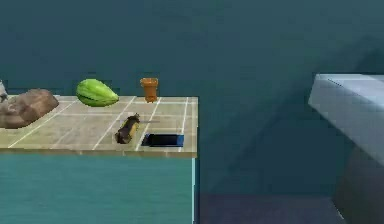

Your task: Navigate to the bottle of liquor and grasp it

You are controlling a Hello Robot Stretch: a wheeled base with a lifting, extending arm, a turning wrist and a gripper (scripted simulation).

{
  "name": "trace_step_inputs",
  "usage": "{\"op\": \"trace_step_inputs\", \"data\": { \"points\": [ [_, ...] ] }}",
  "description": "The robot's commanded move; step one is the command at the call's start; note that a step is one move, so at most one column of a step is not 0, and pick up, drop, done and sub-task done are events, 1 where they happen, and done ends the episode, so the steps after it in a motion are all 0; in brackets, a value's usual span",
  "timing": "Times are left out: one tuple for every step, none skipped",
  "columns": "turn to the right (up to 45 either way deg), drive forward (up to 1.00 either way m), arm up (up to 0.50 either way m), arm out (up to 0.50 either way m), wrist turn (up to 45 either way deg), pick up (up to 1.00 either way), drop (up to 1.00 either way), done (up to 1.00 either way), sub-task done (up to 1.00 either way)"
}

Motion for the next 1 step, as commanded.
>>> {"op": "trace_step_inputs", "data": {
  "points": [
    [-45.0,0.00,0.00,0.00,0.0,0.00,0.00,0.00,0.00]
  ]
}}
